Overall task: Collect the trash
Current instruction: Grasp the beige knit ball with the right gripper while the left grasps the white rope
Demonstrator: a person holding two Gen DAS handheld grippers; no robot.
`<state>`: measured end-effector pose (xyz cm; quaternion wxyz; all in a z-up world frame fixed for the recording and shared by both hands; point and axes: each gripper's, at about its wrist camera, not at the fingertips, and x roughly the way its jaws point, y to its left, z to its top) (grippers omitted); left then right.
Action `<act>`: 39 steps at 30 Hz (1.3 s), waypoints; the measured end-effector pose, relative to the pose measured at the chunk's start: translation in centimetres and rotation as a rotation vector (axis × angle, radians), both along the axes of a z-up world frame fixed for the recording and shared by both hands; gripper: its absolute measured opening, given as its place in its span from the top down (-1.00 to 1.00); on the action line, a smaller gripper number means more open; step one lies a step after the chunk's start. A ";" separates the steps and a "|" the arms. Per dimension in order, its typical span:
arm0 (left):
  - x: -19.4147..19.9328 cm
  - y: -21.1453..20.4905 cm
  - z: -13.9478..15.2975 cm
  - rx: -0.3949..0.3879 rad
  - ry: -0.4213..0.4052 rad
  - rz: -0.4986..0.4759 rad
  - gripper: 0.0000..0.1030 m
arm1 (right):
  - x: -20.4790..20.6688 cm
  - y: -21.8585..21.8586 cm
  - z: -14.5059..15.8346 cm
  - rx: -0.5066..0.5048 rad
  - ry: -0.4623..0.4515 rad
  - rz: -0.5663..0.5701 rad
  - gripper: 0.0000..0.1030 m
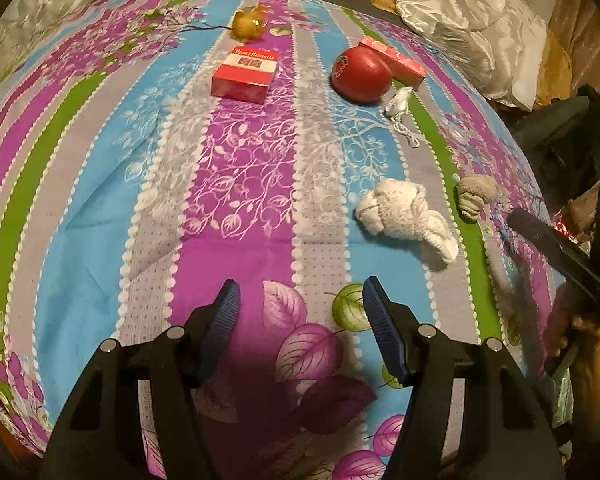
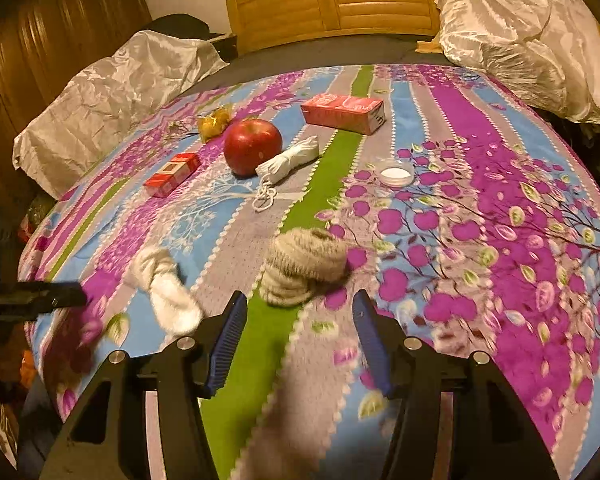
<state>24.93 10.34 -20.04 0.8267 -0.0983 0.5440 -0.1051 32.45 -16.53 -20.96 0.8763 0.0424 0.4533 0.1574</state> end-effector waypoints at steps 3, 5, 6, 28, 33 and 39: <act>-0.1 0.3 -0.2 -0.009 -0.002 0.008 -0.18 | 1.8 0.7 -0.9 0.002 0.032 -0.024 -0.15; -0.1 0.6 -0.2 -0.016 -0.007 0.018 -0.18 | 3.0 0.8 -1.8 0.037 0.063 -0.057 -0.15; 0.0 0.7 -0.2 -0.020 -0.010 0.028 -0.18 | 3.4 0.8 -2.1 0.050 0.072 -0.070 -0.15; 16.4 -17.7 4.6 0.113 -0.294 -0.411 -0.19 | -8.1 -7.8 1.2 0.293 0.107 -0.244 0.40; 21.3 -20.5 1.8 0.206 -0.247 -0.478 -0.24 | -8.9 -7.8 0.3 0.328 0.142 -0.247 0.40; 23.2 -21.8 -1.9 0.327 -0.160 -0.576 -0.23 | -8.9 -7.7 -0.7 0.363 0.171 -0.244 0.39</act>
